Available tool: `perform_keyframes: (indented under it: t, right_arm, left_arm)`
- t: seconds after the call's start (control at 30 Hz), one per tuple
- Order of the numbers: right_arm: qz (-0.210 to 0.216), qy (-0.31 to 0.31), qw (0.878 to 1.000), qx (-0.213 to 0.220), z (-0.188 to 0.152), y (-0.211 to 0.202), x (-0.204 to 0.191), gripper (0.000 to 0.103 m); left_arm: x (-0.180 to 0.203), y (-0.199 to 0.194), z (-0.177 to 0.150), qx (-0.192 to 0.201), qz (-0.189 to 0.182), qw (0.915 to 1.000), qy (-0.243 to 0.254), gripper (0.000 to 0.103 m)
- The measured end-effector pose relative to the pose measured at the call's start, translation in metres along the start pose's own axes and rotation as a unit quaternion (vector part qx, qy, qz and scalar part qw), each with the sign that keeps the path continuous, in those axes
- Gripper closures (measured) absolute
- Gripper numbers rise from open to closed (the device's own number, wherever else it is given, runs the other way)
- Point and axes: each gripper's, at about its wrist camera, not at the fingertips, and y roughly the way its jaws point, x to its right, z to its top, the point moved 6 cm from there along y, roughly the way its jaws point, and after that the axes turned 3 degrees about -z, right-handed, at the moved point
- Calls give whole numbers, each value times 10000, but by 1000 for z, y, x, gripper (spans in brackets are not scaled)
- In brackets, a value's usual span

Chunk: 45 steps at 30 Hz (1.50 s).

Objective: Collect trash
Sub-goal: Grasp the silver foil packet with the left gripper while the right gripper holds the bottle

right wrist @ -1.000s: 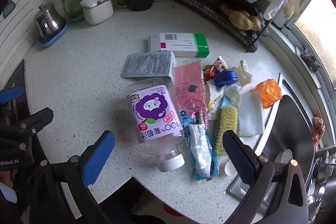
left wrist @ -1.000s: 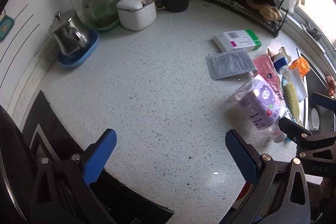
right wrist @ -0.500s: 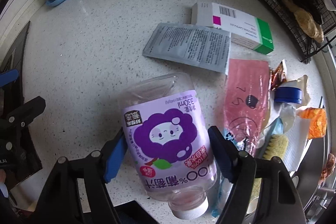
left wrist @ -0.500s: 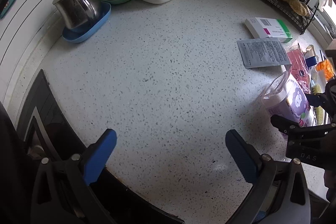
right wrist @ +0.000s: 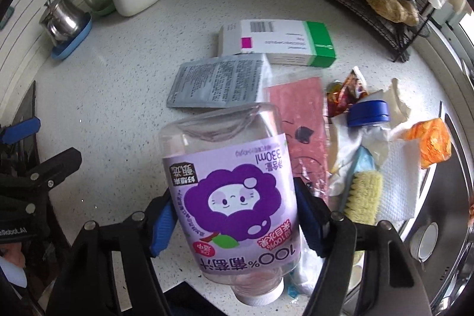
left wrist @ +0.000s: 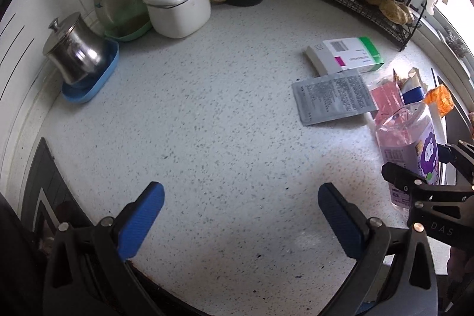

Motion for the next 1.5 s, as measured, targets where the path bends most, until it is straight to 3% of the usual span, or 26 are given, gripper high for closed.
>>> perform_keyframes:
  t: [0.2,0.4,0.6,0.97,1.1,1.27,1.3,1.37,1.43,1.5]
  right_arm:
    - [-321,633,9970,297,2,-37,50,34]
    - [-842,1231,9881,375,-3,-51,89,34]
    - [-1104,1599,9806,266,-11,-37,105,34]
    - [-1056,1663,9804,47,2,-13,123,34]
    - [-1047,1698,9799,-3,1,-10,125,34]
    - [-1027,1756,9791,-29,-3,-10,128,34]
    - [-998,1779,9790,-30,-3,-10,129,34]
    - [-971,1823,9784,-24,-4,-10,131,34]
    - [-921,1864,9781,-22,-7,-10,132,34]
    - [-852,1919,9777,-27,-9,-11,133,34]
  left_arm:
    - [48,4,36,13,-526,9965,657,0]
    - [92,29,60,-403,-843,9924,805,0]
    - [114,72,80,-756,-689,9924,690,0]
    - [125,123,95,-1167,-327,9920,352,0]
    - [126,135,92,-1230,19,9918,350,3]
    - [129,128,88,-1097,69,9932,390,19]
    - [133,127,88,-1080,77,9932,433,27]
    - [134,120,87,-1014,52,9938,441,50]
    - [136,112,83,-1027,25,9935,492,81]
    - [142,111,76,-1191,-278,9915,451,98]
